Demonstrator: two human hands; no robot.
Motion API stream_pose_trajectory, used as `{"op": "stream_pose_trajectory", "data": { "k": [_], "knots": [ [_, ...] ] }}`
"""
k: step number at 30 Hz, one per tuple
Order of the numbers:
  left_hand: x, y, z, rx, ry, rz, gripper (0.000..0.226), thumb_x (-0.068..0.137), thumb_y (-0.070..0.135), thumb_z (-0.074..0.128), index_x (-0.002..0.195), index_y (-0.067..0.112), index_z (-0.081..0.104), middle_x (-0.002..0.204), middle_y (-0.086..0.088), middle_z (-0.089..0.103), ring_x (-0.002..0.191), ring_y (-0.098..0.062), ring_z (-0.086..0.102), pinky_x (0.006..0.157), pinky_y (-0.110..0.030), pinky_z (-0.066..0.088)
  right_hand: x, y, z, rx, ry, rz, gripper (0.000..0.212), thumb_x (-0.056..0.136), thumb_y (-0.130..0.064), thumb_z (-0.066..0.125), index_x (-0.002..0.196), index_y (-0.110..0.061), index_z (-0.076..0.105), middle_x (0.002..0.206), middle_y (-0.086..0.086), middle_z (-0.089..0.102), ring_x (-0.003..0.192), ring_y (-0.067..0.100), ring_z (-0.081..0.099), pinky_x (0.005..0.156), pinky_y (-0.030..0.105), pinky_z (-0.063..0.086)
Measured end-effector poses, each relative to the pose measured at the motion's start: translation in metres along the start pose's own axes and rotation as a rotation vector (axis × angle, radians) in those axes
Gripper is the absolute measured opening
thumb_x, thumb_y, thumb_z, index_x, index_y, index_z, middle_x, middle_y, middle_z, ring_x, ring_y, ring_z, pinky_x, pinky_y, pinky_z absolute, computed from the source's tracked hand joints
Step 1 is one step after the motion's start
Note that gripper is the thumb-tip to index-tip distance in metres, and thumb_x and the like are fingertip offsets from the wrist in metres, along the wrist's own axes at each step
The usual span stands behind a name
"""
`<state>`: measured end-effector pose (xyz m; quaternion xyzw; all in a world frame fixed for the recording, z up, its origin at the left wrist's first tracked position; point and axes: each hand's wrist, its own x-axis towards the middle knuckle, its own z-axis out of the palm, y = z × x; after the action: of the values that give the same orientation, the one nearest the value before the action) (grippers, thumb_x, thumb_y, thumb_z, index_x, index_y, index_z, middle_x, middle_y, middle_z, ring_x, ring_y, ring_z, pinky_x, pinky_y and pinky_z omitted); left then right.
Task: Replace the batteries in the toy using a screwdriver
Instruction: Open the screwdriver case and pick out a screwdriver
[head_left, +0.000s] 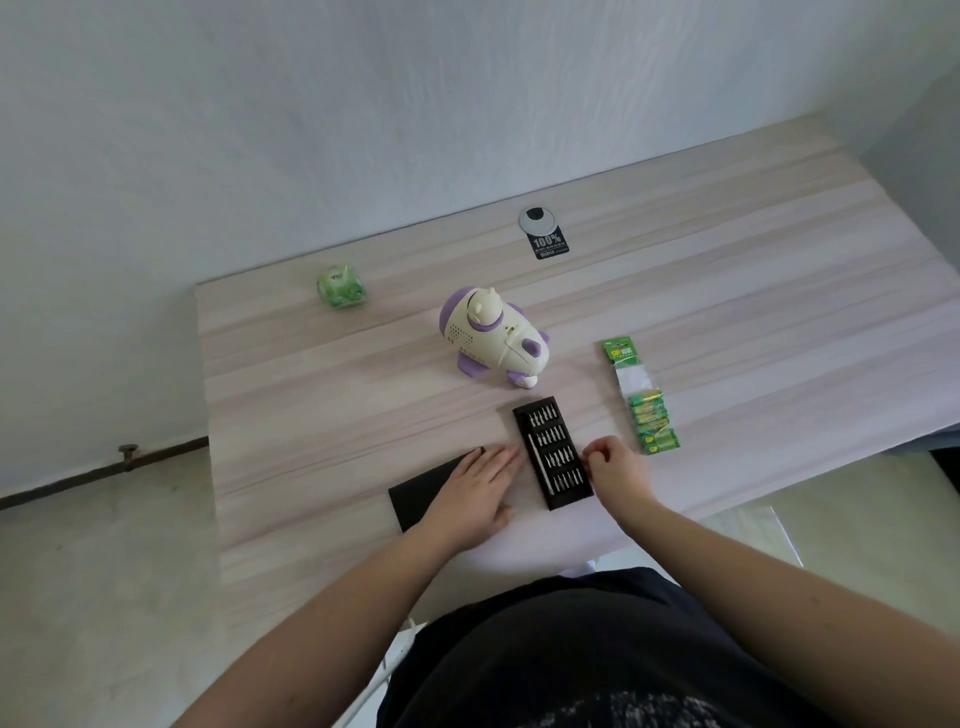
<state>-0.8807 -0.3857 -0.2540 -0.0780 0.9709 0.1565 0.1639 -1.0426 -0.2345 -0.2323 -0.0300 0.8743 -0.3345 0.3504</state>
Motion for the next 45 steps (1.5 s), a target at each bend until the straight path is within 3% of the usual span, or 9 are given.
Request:
{"op": "stream_pose_trajectory", "data": {
  "k": [3,8,13,18,24,35,39,45],
  "knots": [
    [0.002,0.003,-0.001,0.005,-0.031,0.0,0.076,0.097,0.043,0.042,0.156,0.019,0.001,0.164,0.002,0.002,0.15,-0.016,0.0,0.12,-0.034,-0.009,-0.004,-0.001,0.006,-0.012,0.017,-0.011,0.017,0.09,-0.009,0.045,0.088,-0.017,0.06,0.088,0.006,0.066,0.082,0.025,0.063,0.067,0.032,0.051],
    [0.002,0.011,0.0,-0.019,-0.056,-0.008,0.073,0.099,0.045,0.034,0.155,0.015,-0.002,0.164,-0.002,0.001,0.15,-0.014,-0.006,0.119,-0.037,-0.014,-0.01,-0.002,0.013,0.036,0.045,0.0,0.019,0.09,-0.007,0.044,0.085,-0.018,0.059,0.09,0.008,0.068,0.085,0.025,0.064,0.074,0.037,0.054],
    [0.0,0.016,-0.004,-0.016,-0.058,-0.005,0.074,0.099,0.044,0.034,0.155,0.012,-0.002,0.164,-0.004,-0.003,0.15,-0.014,-0.01,0.117,-0.038,-0.015,-0.018,-0.006,0.014,0.028,0.078,-0.004,0.012,0.092,-0.012,0.048,0.096,-0.013,0.059,0.091,0.004,0.065,0.084,0.021,0.06,0.061,0.026,0.041],
    [0.001,0.018,-0.007,-0.022,-0.069,-0.005,0.074,0.099,0.045,0.034,0.155,0.011,-0.001,0.164,-0.004,-0.003,0.15,-0.014,-0.011,0.116,-0.037,-0.016,-0.022,-0.005,0.017,0.041,0.088,-0.03,0.01,0.096,-0.024,0.052,0.101,-0.016,0.054,0.09,-0.003,0.062,0.082,0.016,0.058,0.059,0.025,0.04],
    [0.01,0.021,-0.008,-0.026,-0.077,-0.01,0.073,0.099,0.045,0.034,0.155,0.013,0.0,0.164,-0.003,-0.002,0.149,-0.013,-0.013,0.118,-0.036,-0.013,-0.013,0.0,0.01,0.002,-0.012,-0.08,0.016,0.095,-0.021,0.058,0.108,-0.018,0.049,0.087,-0.003,0.06,0.073,0.012,0.059,0.057,0.023,0.042],
    [0.021,0.055,-0.01,-0.057,-0.112,-0.137,0.072,0.099,0.043,0.035,0.155,0.014,0.0,0.164,-0.001,-0.002,0.15,-0.014,-0.009,0.12,-0.036,-0.006,0.012,0.002,-0.023,-0.177,-0.097,-0.216,0.023,0.091,-0.013,0.061,0.113,-0.012,0.054,0.09,0.001,0.062,0.083,0.02,0.06,0.065,0.028,0.046],
    [0.019,0.065,-0.005,-0.072,-0.081,-0.187,0.072,0.099,0.043,0.035,0.155,0.015,0.0,0.164,0.0,-0.003,0.15,-0.013,-0.009,0.117,-0.032,-0.01,0.017,0.005,-0.031,-0.213,-0.146,-0.269,0.023,0.09,-0.013,0.062,0.112,-0.011,0.056,0.093,0.003,0.064,0.085,0.021,0.061,0.075,0.031,0.049],
    [0.018,0.079,-0.005,-0.153,-0.076,-0.237,0.07,0.1,0.041,0.035,0.156,0.015,0.0,0.164,0.001,-0.002,0.15,-0.011,-0.005,0.118,-0.031,-0.005,0.02,0.01,-0.039,-0.242,-0.215,-0.333,0.024,0.09,-0.012,0.062,0.113,-0.013,0.056,0.093,-0.001,0.062,0.083,0.016,0.059,0.073,0.024,0.043]
  ]
}}
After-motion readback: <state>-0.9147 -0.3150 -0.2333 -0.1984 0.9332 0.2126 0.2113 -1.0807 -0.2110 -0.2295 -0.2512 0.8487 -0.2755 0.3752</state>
